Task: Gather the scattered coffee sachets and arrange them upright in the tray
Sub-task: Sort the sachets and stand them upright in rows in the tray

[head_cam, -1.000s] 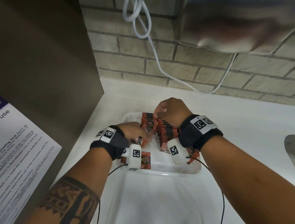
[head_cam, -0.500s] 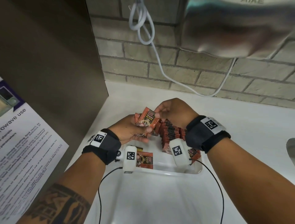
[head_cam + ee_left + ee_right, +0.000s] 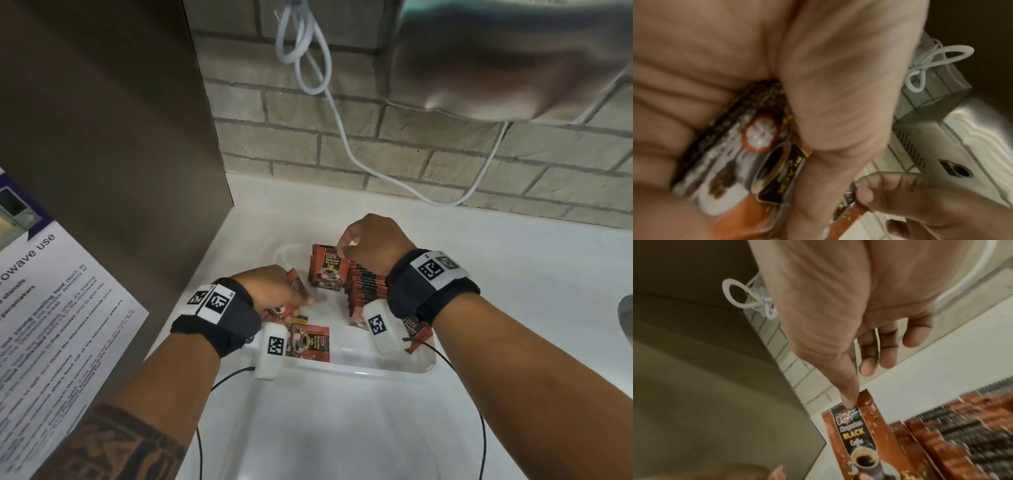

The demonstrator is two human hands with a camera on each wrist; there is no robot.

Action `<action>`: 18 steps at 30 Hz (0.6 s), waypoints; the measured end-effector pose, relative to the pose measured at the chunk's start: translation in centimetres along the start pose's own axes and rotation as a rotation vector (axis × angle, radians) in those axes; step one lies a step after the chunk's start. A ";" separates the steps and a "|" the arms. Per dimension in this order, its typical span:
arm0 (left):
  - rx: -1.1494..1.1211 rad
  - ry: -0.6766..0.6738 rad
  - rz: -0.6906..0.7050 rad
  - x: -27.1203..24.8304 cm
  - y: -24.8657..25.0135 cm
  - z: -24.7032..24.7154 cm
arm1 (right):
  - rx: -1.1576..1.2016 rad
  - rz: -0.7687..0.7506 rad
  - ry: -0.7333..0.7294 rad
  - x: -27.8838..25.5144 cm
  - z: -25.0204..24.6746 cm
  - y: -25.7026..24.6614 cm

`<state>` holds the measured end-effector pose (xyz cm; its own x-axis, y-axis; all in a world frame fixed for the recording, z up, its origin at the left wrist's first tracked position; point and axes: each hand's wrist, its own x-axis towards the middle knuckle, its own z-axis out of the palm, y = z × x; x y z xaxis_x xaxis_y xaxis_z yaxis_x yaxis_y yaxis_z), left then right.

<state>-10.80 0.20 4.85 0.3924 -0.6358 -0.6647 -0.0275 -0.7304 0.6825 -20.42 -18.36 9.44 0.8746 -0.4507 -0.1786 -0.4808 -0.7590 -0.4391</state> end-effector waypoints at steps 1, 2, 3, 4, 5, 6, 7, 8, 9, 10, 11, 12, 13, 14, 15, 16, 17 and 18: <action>0.026 -0.015 -0.009 0.3 0.3 0.4 | -0.048 0.038 -0.022 0.4 0.7 0.1; 0.052 -0.032 -0.006 0.7 0.6 0.8 | -0.096 0.066 -0.042 0.9 1.5 0.1; 0.092 -0.052 0.003 1.2 0.7 1.2 | -0.135 0.089 -0.058 1.2 2.1 0.1; 0.142 -0.072 0.013 1.7 0.9 1.6 | -0.153 0.105 -0.066 1.5 2.6 0.1; 0.189 -0.085 0.017 2.2 1.1 1.9 | -0.153 0.121 -0.067 1.8 3.1 0.0; 0.221 -0.088 0.016 2.7 1.3 2.2 | -0.146 0.134 -0.064 2.1 3.5 0.1; 0.244 -0.084 0.015 3.1 1.5 2.4 | -0.146 0.145 -0.061 2.4 3.8 0.1; 0.269 -0.077 0.016 3.5 1.7 2.5 | -0.156 0.153 -0.063 2.6 4.1 0.2; 0.301 -0.073 0.016 3.8 1.9 2.6 | -0.171 0.158 -0.069 2.8 4.3 0.3; 0.333 -0.071 0.014 4.1 2.1 2.7 | -0.185 0.160 -0.075 3.0 4.5 0.5; 0.361 -0.068 0.009 4.4 2.3 2.7 | -0.199 0.162 -0.079 3.2 4.7 0.5; 0.372 -0.064 -0.001 4.6 2.3 2.7 | -0.211 0.164 -0.082 3.4 4.8 0.6; 0.374 -0.061 -0.010 4.8 2.4 2.8 | -0.222 0.168 -0.084 3.5 4.9 0.6; 0.380 -0.057 -0.010 4.9 2.4 2.8 | -0.221 0.172 -0.080 3.7 4.9 0.7; 0.392 -0.058 -0.008 5.1 2.3 2.8 | -0.212 0.177 -0.076 3.8 4.9 0.8; 0.397 -0.056 -0.004 5.2 2.3 2.7 | -0.202 0.179 -0.075 3.9 4.9 0.8; 0.391 -0.055 -0.002 5.3 2.2 2.6 | -0.198 0.180 -0.075 3.9 4.9 0.8; 0.376 -0.055 0.001 5.4 2.2 2.6 | -0.193 0.180 -0.076 4.0 4.9 0.9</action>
<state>-11.09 -5.46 1.94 0.3422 -0.6416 -0.6865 -0.3675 -0.7638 0.5307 -17.03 -18.52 4.00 0.7727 -0.5553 -0.3074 -0.6254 -0.7487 -0.2196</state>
